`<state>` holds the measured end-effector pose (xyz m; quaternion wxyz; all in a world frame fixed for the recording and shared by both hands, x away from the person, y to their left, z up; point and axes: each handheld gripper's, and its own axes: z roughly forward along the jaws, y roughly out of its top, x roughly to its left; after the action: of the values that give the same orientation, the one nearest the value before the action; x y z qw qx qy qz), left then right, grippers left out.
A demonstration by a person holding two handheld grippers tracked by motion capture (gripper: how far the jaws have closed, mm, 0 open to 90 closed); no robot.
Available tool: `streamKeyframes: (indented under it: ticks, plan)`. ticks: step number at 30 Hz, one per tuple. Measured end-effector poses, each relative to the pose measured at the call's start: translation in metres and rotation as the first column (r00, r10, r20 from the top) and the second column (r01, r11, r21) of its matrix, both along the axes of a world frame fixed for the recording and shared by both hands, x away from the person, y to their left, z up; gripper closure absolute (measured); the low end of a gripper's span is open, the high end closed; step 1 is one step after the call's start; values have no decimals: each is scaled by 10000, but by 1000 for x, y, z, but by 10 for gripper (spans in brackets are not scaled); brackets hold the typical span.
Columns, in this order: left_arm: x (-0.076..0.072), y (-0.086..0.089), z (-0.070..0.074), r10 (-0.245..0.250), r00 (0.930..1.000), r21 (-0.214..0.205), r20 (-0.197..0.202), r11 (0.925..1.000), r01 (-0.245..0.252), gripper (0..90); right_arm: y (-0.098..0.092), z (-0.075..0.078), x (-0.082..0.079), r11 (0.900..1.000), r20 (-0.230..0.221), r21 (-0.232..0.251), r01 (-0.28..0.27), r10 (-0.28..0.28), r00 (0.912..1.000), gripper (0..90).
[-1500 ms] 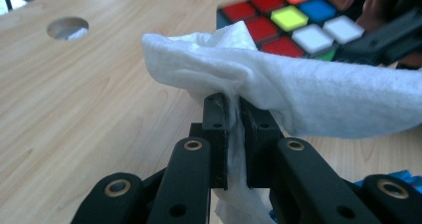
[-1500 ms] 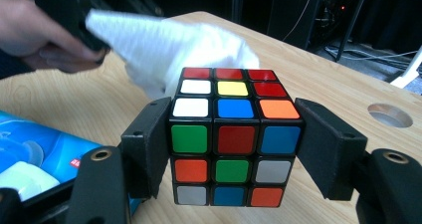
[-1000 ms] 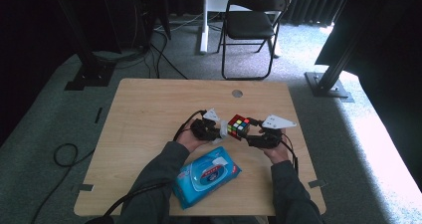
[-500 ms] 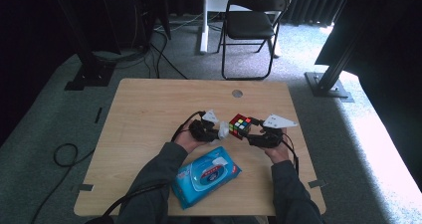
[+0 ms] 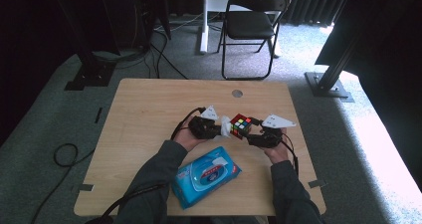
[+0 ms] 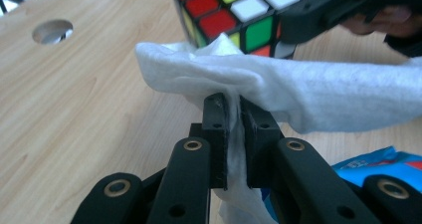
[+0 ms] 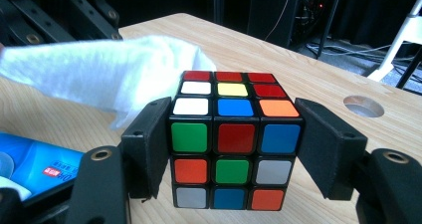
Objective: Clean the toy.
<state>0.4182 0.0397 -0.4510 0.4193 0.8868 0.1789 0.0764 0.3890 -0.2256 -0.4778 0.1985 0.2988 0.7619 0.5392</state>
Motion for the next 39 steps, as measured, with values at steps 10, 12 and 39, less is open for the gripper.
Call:
streamKeyframes:
  ticks: [10, 12, 39]
  plan:
    - [-6, -8, 7, -308, 9993, -68, 234, 9995, 309, 821, 2, 1, -1, 9999, 47, -7, 146, -146, 9999, 343]
    - [-6, -10, 6, -360, 9991, -31, 219, 9993, 360, 821, 2, 1, -1, 9999, 70, 29, 124, -125, 9999, 343]
    - [-6, -32, -17, -824, 9964, 1045, -179, 9910, 838, 818, 0, 5, -2, 9983, 202, 323, 477, -484, 9986, 343]
